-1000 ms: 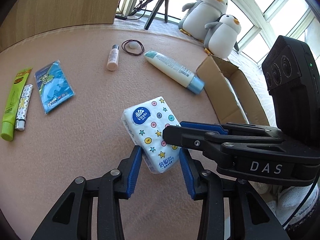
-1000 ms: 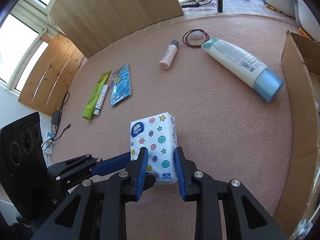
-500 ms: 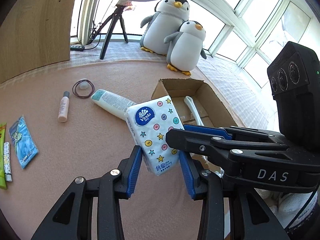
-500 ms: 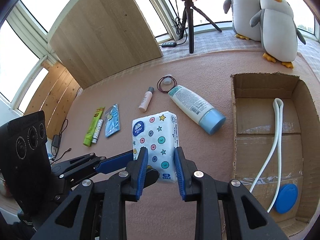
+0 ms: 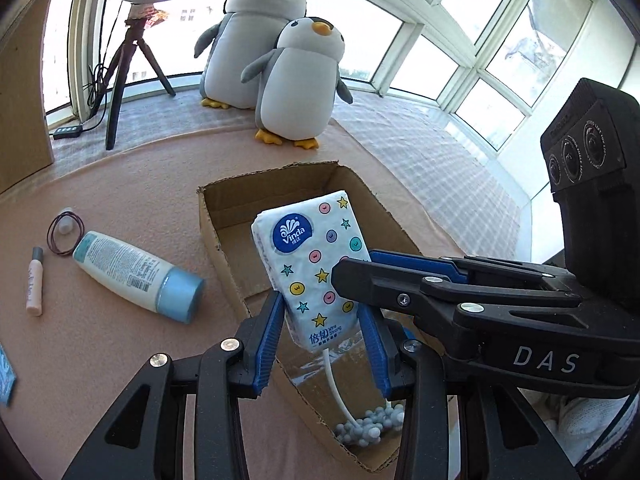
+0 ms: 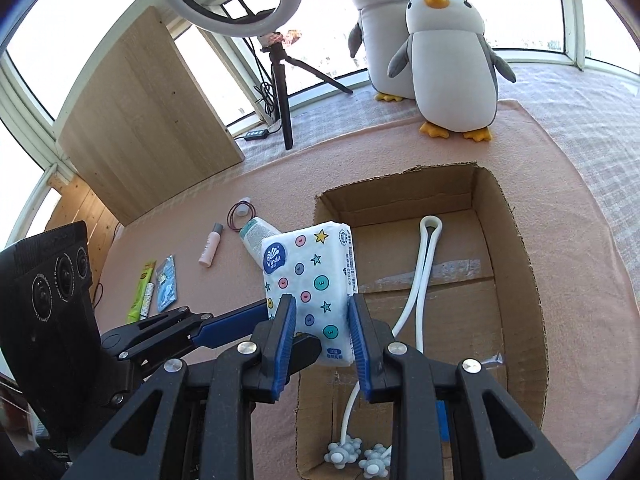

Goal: Organize objects
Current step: 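Lower the tissue pack into the box and open the left gripper, then withdraw the left gripper and move it to the blue keychain package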

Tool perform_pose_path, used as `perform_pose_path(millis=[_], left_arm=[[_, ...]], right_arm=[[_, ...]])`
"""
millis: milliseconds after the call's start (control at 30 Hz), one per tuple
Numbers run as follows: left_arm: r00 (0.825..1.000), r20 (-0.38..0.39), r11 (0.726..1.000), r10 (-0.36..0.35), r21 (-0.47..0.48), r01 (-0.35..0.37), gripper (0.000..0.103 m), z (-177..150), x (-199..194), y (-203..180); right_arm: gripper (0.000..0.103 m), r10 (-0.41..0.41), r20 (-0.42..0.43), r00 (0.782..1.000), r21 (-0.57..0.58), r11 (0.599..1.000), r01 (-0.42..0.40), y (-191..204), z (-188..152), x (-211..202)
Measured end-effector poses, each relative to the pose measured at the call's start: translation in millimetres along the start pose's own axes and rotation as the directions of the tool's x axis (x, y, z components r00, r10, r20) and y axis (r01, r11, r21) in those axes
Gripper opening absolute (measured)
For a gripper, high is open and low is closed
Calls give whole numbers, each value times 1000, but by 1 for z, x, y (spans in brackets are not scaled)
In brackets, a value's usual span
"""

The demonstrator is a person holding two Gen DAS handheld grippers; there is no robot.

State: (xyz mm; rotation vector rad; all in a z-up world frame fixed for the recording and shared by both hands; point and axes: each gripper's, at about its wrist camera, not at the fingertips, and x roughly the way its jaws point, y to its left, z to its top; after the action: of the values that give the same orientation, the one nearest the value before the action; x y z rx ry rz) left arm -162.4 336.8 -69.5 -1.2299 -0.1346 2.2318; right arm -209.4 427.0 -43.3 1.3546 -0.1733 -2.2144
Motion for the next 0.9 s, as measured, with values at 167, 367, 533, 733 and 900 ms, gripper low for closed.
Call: perform_pose_path(millis=[167,367,533,733,900], left_arm=[[1000,-14,1000,-11,29,11,42,6,16,-15],[1000,-23,999,6,43,-5,42,6,16,-19],[1000,-5,1000,14,27,-14,42,0,0,-9],[999,8,999,32,-21,-32,42,-16,-27,19],[996,30,994,80,-71,-77,42,-30,-55,50]], right_arm=[[25,-21,9,1000,31,999,20,-22,2,-5],[26,-47,36,998,64,997,45,-34,3,-14],[30,-71,53,996,76,995,67,-33,-2,-19],[31,-80,50,996,71,995,76,-16,-8,-15],[31,-69,50,996,38,997,67,11,-11,-10]])
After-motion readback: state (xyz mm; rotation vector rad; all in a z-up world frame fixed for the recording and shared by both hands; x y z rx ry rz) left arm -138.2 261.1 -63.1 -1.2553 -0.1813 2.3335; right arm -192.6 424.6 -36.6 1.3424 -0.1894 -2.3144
